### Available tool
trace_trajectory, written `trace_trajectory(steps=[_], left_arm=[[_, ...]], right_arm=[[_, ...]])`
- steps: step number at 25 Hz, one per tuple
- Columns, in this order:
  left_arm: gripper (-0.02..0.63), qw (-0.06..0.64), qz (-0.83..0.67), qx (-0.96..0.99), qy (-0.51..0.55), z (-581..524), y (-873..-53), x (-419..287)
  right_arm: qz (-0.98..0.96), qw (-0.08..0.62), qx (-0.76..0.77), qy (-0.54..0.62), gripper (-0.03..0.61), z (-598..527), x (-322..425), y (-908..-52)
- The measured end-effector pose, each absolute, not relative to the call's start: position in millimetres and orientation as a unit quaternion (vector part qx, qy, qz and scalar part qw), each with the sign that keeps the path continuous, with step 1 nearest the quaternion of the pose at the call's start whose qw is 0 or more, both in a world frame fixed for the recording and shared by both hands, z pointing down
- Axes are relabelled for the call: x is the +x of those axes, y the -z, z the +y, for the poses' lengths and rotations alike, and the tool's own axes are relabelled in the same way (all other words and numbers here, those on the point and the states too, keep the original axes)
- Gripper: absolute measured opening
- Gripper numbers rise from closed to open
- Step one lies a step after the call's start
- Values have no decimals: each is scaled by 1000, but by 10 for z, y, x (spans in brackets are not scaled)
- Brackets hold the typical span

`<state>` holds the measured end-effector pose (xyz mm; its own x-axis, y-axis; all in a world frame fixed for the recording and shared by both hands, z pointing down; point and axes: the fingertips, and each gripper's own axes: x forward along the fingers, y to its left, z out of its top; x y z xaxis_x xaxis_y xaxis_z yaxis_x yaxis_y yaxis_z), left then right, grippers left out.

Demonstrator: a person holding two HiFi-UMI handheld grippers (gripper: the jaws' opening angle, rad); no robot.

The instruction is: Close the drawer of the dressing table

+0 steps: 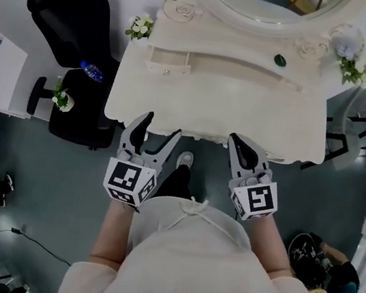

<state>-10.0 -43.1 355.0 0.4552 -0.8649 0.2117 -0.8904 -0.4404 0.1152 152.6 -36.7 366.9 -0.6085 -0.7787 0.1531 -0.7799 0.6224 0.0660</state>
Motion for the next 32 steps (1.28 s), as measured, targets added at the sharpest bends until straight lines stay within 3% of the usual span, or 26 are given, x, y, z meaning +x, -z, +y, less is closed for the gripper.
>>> trace_trajectory(steps=[19, 32], left_arm=[[325, 221, -524, 810, -143, -2115, -5038, -589], [216, 277, -520, 785, -192, -2511, -5770, -668]], right_arm=[[-904, 128, 403, -65, 6, -2037, 936, -4443], [-898, 141, 405, -101, 6, -2496, 811, -4881]])
